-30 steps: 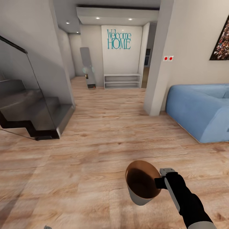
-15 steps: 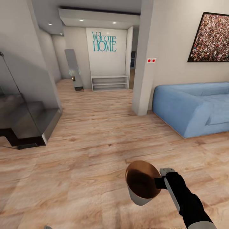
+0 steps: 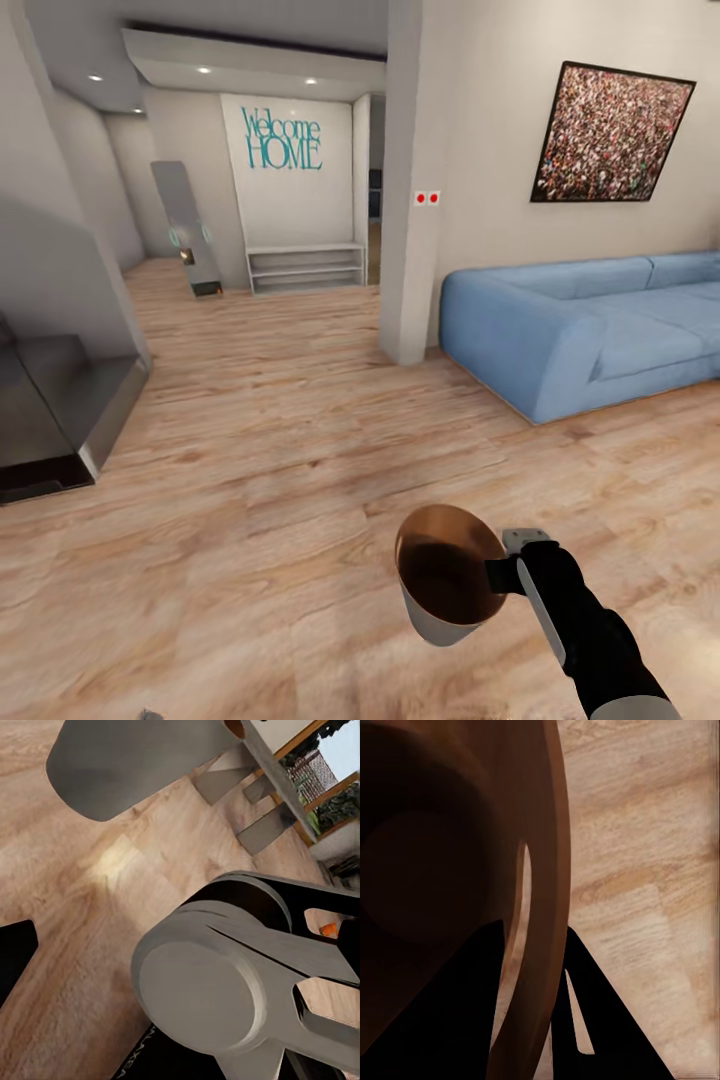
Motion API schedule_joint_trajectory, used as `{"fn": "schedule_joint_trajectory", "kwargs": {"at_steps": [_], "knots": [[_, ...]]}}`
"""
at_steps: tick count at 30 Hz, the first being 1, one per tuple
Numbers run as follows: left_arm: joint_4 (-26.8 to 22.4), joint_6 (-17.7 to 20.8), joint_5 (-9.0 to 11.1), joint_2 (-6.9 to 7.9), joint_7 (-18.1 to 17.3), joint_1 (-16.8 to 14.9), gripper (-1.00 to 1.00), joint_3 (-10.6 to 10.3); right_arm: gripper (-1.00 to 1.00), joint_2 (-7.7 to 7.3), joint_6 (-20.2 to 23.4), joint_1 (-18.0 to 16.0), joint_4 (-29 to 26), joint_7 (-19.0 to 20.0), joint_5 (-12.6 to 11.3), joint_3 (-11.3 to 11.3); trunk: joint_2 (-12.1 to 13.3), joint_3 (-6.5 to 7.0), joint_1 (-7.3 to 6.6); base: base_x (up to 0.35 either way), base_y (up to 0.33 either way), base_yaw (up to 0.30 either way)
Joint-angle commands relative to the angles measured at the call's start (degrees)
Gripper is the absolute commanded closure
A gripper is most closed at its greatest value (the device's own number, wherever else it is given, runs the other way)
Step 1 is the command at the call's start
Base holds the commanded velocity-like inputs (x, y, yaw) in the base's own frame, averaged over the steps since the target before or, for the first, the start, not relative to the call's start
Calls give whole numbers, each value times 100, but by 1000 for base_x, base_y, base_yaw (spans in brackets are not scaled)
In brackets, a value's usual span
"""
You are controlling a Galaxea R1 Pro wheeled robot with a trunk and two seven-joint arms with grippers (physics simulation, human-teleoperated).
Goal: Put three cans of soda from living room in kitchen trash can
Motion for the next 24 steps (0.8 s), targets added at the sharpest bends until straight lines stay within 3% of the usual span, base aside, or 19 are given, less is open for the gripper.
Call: {"fn": "schedule_joint_trajectory", "kwargs": {"at_steps": [1,17,24], "knots": [[0,-1,0,0,0,0,-100,0,100,0,-2,-2,-2,16,-71,0,0,8,0,0,0,-246],[0,-6,0,0,0,0,-100,0,100,1,-2,-2,-2,16,-71,0,0,118,0,0,-12,-236],[0,-6,0,0,0,1,-100,0,100,4,-2,-2,-2,16,-71,0,0,167,0,0,-265,-233]]}}
